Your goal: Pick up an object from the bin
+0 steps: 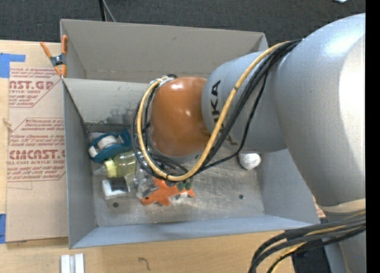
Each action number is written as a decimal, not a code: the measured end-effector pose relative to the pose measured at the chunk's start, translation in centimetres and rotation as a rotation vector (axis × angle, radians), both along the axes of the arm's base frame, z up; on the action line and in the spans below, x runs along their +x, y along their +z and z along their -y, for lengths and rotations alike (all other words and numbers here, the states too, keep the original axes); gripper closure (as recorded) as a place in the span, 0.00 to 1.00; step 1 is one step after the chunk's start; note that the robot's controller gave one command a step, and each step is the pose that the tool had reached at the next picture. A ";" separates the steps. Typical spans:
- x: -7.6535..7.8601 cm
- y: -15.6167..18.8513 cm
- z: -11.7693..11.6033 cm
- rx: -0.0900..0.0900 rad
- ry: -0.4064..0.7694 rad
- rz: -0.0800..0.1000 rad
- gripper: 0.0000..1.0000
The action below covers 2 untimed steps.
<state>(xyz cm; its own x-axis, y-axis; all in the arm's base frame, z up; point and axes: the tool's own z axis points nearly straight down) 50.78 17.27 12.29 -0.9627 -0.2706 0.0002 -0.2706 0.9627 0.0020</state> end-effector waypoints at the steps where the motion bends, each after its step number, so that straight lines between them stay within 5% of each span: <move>1: 0.0 0.0 0.0 0.000 0.000 0.000 0.00; 2: 0.0 0.0 0.0 0.000 0.000 0.000 1.00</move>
Offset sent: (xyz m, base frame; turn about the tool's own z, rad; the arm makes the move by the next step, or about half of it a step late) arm 0.0000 0.0000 0.0000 0.0000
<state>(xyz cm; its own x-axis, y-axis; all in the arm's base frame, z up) 50.78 17.27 12.29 -0.9626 -0.2709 0.0001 -0.2709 0.9626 0.0020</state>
